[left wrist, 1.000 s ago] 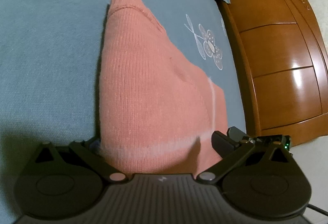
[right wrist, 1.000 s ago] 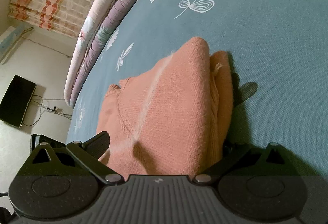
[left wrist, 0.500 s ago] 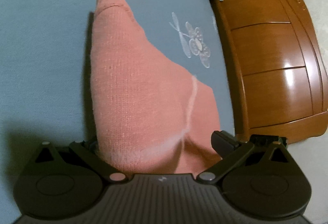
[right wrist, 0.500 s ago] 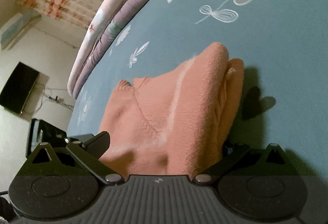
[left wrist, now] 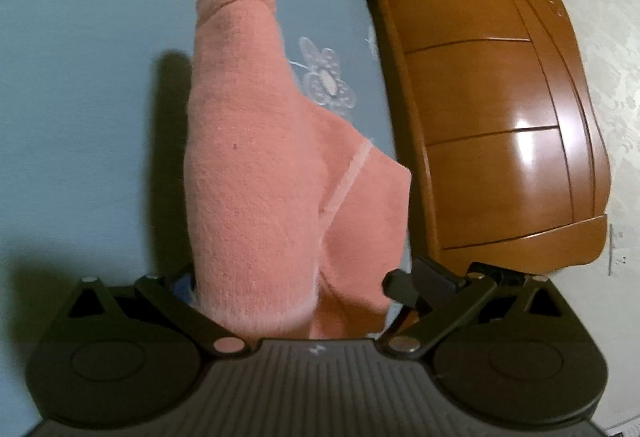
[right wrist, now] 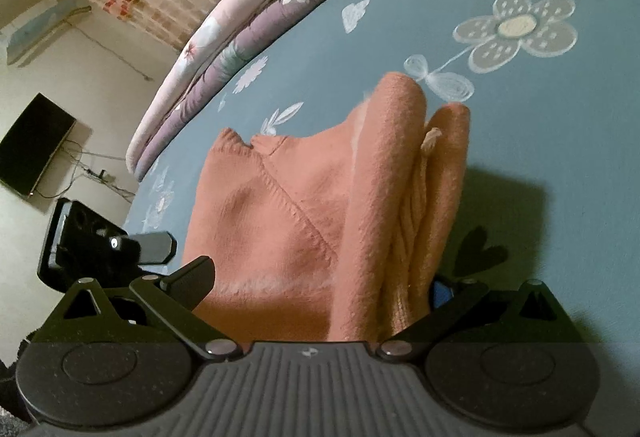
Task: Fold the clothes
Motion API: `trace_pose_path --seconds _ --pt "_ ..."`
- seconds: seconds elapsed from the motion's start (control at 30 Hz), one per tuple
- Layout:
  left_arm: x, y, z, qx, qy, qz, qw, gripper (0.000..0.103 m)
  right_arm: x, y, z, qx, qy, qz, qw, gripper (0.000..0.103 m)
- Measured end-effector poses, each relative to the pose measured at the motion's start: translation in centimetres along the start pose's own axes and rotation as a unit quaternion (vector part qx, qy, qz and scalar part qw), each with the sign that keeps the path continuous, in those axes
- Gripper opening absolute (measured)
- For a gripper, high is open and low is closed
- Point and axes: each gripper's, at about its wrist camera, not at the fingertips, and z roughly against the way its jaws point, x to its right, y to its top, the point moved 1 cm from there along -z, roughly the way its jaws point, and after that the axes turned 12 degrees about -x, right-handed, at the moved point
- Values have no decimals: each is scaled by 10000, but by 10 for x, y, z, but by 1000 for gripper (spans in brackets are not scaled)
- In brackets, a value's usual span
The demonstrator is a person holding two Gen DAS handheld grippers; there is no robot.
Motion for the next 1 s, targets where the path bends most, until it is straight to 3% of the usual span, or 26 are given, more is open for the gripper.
trace_pose_path --seconds 0.5,0.7,1.0 --pt "77 55 -137 -1058 -418 -215 9933 101 65 24 103 619 -1225 -370 9899 103" --pt "95 80 -183 -1170 -633 -107 9911 101 96 46 139 872 -1636 -520 9813 103" --pt "104 96 -206 -1083 -667 -213 9917 101 154 77 163 1319 -1602 -894 9741 103"
